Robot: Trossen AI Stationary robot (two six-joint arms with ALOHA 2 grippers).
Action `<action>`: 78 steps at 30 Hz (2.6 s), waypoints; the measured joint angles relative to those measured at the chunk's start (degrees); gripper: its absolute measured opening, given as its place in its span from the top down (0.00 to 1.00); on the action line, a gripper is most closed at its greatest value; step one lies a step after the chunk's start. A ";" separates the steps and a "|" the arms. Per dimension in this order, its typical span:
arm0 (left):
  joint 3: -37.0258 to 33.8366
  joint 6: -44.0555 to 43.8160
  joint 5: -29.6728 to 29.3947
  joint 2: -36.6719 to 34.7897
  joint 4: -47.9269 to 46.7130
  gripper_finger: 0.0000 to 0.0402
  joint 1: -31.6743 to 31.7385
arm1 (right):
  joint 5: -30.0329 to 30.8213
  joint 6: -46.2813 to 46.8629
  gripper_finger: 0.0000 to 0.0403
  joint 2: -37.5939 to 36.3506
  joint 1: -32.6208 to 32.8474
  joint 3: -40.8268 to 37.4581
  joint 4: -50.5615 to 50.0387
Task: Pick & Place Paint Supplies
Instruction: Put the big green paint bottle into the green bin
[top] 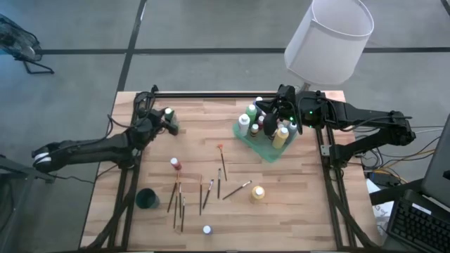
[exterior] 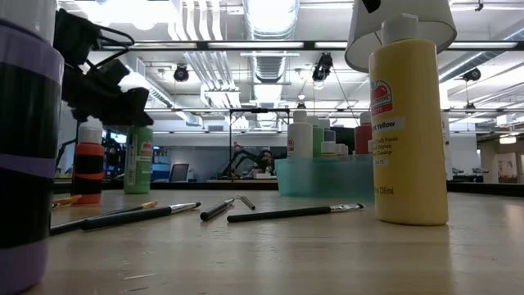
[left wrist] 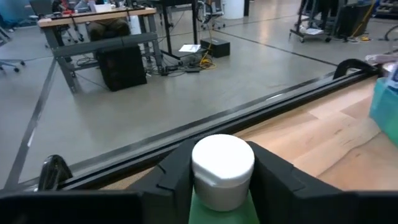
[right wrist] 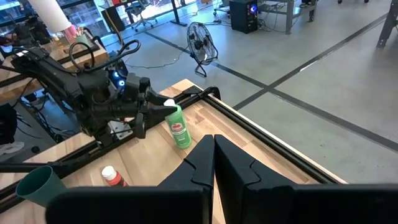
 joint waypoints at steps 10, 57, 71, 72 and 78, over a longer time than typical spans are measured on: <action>3.64 0.14 2.76 0.00 -1.70 0.64 0.00 | -0.02 -0.17 0.98 0.00 0.02 0.00 -0.34; 2.48 1.36 4.86 -2.64 -4.67 0.42 0.00 | -0.05 0.02 0.98 0.00 0.04 -0.01 -0.44; -2.96 1.66 2.81 -0.98 5.92 0.42 0.33 | 0.07 0.02 0.98 0.00 -0.02 -0.01 -0.35; -2.96 1.69 2.80 -0.64 6.49 0.42 0.39 | 0.08 0.02 0.98 0.00 -0.02 -0.01 -0.35; -2.96 1.75 2.81 2.36 10.51 0.42 1.44 | 0.39 0.02 0.98 0.00 -0.02 -0.01 -0.31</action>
